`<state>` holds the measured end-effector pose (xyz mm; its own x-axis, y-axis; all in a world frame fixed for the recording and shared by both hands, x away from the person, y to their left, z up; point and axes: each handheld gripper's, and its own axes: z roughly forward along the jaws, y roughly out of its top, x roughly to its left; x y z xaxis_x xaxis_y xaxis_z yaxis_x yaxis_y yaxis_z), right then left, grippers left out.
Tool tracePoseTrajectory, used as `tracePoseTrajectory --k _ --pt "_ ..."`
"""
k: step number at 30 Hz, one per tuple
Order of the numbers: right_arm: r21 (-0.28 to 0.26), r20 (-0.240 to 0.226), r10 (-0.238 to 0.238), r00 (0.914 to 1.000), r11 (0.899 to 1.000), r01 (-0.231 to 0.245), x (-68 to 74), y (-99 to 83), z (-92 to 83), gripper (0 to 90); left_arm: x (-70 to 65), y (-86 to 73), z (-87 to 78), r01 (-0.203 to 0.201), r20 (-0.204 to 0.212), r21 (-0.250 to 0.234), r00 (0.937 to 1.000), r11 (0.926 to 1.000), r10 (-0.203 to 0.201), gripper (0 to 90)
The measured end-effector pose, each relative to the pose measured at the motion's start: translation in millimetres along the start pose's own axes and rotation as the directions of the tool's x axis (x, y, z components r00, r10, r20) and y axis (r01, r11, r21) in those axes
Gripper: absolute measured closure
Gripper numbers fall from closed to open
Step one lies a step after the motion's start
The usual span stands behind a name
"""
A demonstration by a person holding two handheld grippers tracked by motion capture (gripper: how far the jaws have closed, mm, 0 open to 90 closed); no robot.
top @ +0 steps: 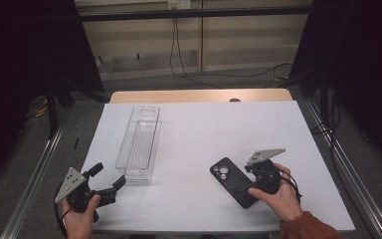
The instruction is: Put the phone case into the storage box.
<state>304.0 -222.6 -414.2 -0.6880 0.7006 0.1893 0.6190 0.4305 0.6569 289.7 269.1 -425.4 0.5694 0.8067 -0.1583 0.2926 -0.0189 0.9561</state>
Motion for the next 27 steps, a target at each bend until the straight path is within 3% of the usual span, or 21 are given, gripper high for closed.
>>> tracePoseTrajectory --k 3,4,8,9,17,23,27 --pt "0.020 -0.010 -0.010 0.9999 1.000 0.010 -2.3 2.0 3.9 3.3 0.2 0.1 -0.3 -0.008 0.006 0.006 0.9999 0.9999 0.008 3.5" --pt "0.052 -0.001 -0.015 0.9999 0.999 0.015 -4.5 4.6 7.3 4.5 0.2 0.0 -0.1 -0.006 0.004 0.006 1.0000 1.0000 0.006 3.5" --pt "0.095 0.019 -0.009 0.9998 0.995 0.007 -7.8 8.6 13.7 4.9 0.3 -0.1 -0.2 -0.006 0.004 0.007 1.0000 1.0000 0.006 3.5" --pt "0.126 0.029 -0.009 0.9995 0.992 0.005 -9.8 10.3 18.5 4.6 0.2 -0.1 -0.3 -0.006 0.004 0.007 1.0000 1.0000 0.006 3.5" --pt "0.206 0.067 -0.018 0.9976 0.979 0.004 -12.8 12.9 36.1 4.9 0.3 0.1 -0.5 -0.008 0.008 0.007 0.9999 0.9999 0.008 3.5" --pt "0.234 0.085 -0.015 0.9962 0.972 -0.005 -12.6 12.9 41.1 4.1 0.3 0.0 -0.4 -0.003 0.006 0.002 1.0000 1.0000 0.003 3.5" --pt "0.255 0.083 -0.039 0.9957 0.967 0.017 -7.1 12.8 45.7 4.4 0.4 0.0 -0.2 -0.006 0.004 0.004 1.0000 1.0000 0.006 3.5"
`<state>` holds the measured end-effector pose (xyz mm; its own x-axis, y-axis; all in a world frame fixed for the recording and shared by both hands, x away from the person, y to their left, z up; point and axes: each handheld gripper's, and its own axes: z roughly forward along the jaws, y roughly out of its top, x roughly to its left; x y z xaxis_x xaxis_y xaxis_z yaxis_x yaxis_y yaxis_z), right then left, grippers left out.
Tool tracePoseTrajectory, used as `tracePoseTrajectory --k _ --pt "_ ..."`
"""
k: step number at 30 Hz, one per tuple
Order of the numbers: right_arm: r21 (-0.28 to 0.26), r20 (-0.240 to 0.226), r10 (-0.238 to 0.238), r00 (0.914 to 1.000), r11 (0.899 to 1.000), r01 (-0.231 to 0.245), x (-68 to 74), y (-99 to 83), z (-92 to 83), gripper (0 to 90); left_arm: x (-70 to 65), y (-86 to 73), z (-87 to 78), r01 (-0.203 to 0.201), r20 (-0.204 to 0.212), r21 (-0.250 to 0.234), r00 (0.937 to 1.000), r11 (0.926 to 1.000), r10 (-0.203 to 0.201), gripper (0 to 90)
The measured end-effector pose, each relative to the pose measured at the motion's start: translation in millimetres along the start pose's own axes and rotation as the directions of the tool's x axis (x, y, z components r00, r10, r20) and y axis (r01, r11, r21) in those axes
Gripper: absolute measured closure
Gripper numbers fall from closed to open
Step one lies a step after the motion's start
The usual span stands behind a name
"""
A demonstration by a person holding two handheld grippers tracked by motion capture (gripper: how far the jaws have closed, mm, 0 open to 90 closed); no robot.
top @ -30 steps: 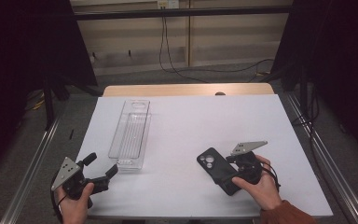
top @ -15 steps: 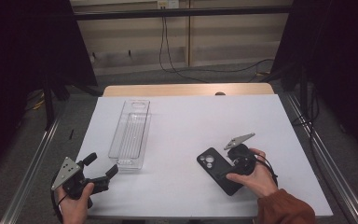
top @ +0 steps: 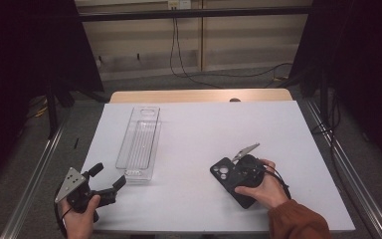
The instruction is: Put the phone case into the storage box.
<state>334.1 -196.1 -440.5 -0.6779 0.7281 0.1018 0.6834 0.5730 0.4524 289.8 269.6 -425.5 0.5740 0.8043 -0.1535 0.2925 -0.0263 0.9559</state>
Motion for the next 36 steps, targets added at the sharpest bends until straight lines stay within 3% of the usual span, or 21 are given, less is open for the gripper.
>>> tracePoseTrajectory --k 9,21,27,29,36 --pt "0.027 0.066 0.006 0.9978 1.000 -0.008 8.6 1.8 5.8 3.2 0.0 0.0 -0.5 0.002 0.001 -0.005 1.0000 1.0000 -0.002 3.5" --pt "0.004 0.099 0.036 0.9945 0.999 -0.036 12.3 -2.1 6.1 3.0 0.3 -0.2 -0.5 0.000 0.002 -0.003 1.0000 1.0000 0.000 3.5" --pt "0.034 0.105 0.056 0.9929 0.998 -0.060 13.3 1.4 5.5 5.4 0.3 -0.2 -0.3 0.001 0.004 -0.003 1.0000 1.0000 -0.001 3.5" --pt "0.039 0.103 0.038 0.9939 0.998 -0.042 14.8 2.2 3.9 10.3 0.4 -0.2 -0.4 0.001 0.002 -0.004 1.0000 1.0000 -0.001 3.5" --pt "0.051 0.091 0.031 0.9954 0.998 -0.035 14.3 3.9 3.0 12.2 0.2 -0.2 -0.2 0.002 0.004 -0.002 1.0000 1.0000 -0.002 3.5"
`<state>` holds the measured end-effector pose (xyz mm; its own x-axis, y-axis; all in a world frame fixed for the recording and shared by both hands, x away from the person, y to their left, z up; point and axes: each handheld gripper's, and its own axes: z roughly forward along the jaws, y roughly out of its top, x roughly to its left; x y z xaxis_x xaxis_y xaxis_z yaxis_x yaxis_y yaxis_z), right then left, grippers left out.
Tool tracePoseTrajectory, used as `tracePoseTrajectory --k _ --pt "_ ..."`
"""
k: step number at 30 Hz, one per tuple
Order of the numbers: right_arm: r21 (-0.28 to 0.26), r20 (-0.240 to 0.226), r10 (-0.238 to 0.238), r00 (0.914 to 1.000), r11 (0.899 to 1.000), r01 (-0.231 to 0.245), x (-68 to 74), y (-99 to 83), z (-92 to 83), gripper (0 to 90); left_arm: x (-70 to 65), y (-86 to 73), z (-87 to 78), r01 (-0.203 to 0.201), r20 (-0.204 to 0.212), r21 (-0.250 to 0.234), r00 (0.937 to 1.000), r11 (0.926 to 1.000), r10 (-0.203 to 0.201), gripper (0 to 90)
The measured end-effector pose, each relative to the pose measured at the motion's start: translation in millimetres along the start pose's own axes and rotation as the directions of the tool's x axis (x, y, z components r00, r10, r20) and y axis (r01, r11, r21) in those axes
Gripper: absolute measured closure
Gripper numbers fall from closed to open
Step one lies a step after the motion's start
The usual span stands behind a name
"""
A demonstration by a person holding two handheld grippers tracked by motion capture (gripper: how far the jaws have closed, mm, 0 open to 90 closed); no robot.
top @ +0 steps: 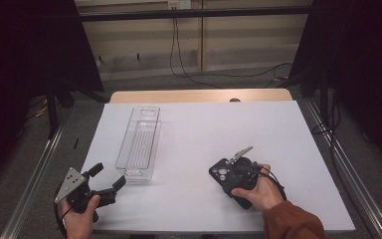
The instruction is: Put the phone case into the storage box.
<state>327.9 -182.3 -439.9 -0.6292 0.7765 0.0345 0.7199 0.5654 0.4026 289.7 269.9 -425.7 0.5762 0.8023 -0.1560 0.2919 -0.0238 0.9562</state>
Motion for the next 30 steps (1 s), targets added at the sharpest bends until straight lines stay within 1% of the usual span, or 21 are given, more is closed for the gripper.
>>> tracePoseTrajectory --k 2,5,7,11,15,16,18,21,22,23,24,25,27,29,30 --pt "0.001 -0.002 -0.001 1.0000 1.000 0.001 -0.3 0.2 -0.2 12.5 -0.1 0.0 0.1 -0.001 0.000 0.000 1.0000 1.0000 0.001 3.5" --pt "0.014 -0.018 -0.022 0.9996 1.000 0.022 -2.8 1.2 -1.1 13.8 0.3 0.2 0.4 -0.011 0.003 0.008 0.9999 0.9999 0.011 3.5" --pt "0.021 -0.022 -0.027 0.9994 0.999 0.027 -3.4 1.8 -1.5 14.1 0.4 0.3 0.3 -0.010 0.003 0.006 0.9999 0.9999 0.010 3.5" --pt "0.009 -0.028 -0.034 0.9990 0.999 0.034 -4.7 0.6 -2.2 14.7 0.4 0.1 0.4 -0.004 0.000 0.003 1.0000 1.0000 0.004 3.5" --pt "-0.007 -0.034 -0.044 0.9984 0.999 0.044 -5.9 0.1 -3.0 14.8 0.5 0.3 0.3 -0.010 0.002 0.006 0.9999 0.9999 0.010 3.5" --pt "-0.007 -0.034 -0.044 0.9984 0.999 0.044 -5.9 0.1 -3.0 14.8 0.4 0.2 0.6 -0.005 0.001 0.002 1.0000 1.0000 0.005 3.5" --pt "-0.027 -0.034 -0.045 0.9984 0.999 0.044 -5.4 0.7 -4.7 14.8 0.7 0.1 0.4 -0.004 0.002 0.003 1.0000 1.0000 0.004 3.5" --pt "-0.038 -0.036 -0.044 0.9984 0.998 0.042 -5.6 0.6 -6.7 14.8 0.3 0.1 0.4 -0.002 0.001 0.002 1.0000 1.0000 0.002 3.5" --pt "-0.048 -0.033 -0.044 0.9985 0.998 0.043 -6.2 0.2 -7.8 14.8 0.2 0.1 0.5 -0.003 0.002 0.002 1.0000 1.0000 0.003 3.5" --pt "-0.070 -0.035 -0.036 0.9987 0.997 0.033 -7.9 -0.7 -10.7 14.8 0.3 0.2 0.5 -0.005 0.002 0.003 1.0000 1.0000 0.005 3.5" --pt "-0.083 -0.027 -0.028 0.9992 0.996 0.026 -9.1 -1.2 -12.9 14.8 0.5 0.2 0.3 -0.008 0.002 0.006 1.0000 0.9999 0.008 3.5" --pt "-0.083 -0.027 -0.028 0.9992 0.996 0.026 -9.1 -1.2 -12.9 14.8 0.4 0.2 0.3 -0.008 0.002 0.007 1.0000 0.9999 0.008 3.5" --pt "-0.110 -0.023 -0.023 0.9995 0.994 0.021 -11.7 -1.8 -17.0 14.8 0.4 0.1 0.5 -0.009 0.003 0.007 1.0000 0.9999 0.009 3.5" --pt "-0.132 -0.010 -0.018 0.9998 0.991 0.017 -13.4 -1.7 -21.5 14.7 0.2 0.3 0.6 -0.009 0.002 0.007 1.0000 0.9999 0.009 3.5" --pt "-0.143 -0.012 -0.019 0.9997 0.990 0.017 -14.5 -1.5 -23.5 14.7 -0.2 0.3 0.8 -0.007 0.003 0.006 1.0000 1.0000 0.007 3.5"
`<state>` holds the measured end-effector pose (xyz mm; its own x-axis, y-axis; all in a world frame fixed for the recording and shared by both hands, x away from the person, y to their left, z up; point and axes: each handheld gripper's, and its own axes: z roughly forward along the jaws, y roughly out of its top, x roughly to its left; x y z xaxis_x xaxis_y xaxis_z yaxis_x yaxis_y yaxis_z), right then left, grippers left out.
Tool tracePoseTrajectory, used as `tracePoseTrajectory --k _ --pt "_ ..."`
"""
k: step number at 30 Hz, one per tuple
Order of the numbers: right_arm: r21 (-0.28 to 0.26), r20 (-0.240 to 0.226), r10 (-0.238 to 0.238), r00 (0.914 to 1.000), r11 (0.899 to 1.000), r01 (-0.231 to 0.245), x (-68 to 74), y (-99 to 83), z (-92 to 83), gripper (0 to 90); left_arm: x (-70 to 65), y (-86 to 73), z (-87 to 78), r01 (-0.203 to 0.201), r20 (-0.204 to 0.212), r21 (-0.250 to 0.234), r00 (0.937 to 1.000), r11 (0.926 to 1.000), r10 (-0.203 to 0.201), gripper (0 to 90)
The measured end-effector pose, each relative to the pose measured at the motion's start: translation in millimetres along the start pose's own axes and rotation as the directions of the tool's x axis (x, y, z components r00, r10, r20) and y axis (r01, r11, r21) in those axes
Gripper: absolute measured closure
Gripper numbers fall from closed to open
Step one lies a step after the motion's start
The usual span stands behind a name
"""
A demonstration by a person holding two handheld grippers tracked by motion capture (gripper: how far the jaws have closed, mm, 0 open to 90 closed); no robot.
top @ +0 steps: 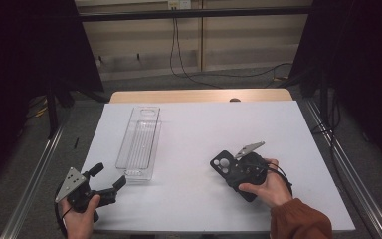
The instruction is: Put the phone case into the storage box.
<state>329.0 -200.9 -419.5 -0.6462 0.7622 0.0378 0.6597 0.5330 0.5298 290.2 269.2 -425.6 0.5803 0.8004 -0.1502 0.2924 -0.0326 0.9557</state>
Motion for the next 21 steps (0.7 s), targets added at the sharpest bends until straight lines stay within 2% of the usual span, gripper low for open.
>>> tracePoseTrajectory --k 7,12,14,15,21 --pt "-0.075 -0.007 -0.007 1.0000 0.997 0.007 -4.3 1.9 -7.4 14.7 0.3 -0.4 -0.7 -0.001 0.000 0.003 1.0000 1.0000 0.001 3.5" --pt "-0.133 -0.008 0.010 0.9999 0.991 -0.011 -8.5 2.8 -9.0 14.7 -0.3 -0.6 0.1 0.006 0.007 0.005 1.0000 1.0000 -0.006 3.5" --pt "-0.175 -0.014 0.009 0.9999 0.985 -0.011 -11.2 2.4 -10.5 14.7 -0.4 -0.7 0.2 0.006 0.007 0.006 1.0000 1.0000 -0.006 3.5" --pt "-0.175 -0.014 0.009 0.9999 0.985 -0.011 -11.2 2.4 -10.5 14.7 -0.4 -0.7 0.2 0.006 0.008 0.005 1.0000 1.0000 -0.006 3.5" --pt "-0.259 -0.026 -0.003 0.9996 0.966 -0.004 -13.8 -2.5 -12.2 14.7 -0.4 -0.7 0.7 0.000 0.012 0.011 0.9999 0.9999 0.000 3.5"
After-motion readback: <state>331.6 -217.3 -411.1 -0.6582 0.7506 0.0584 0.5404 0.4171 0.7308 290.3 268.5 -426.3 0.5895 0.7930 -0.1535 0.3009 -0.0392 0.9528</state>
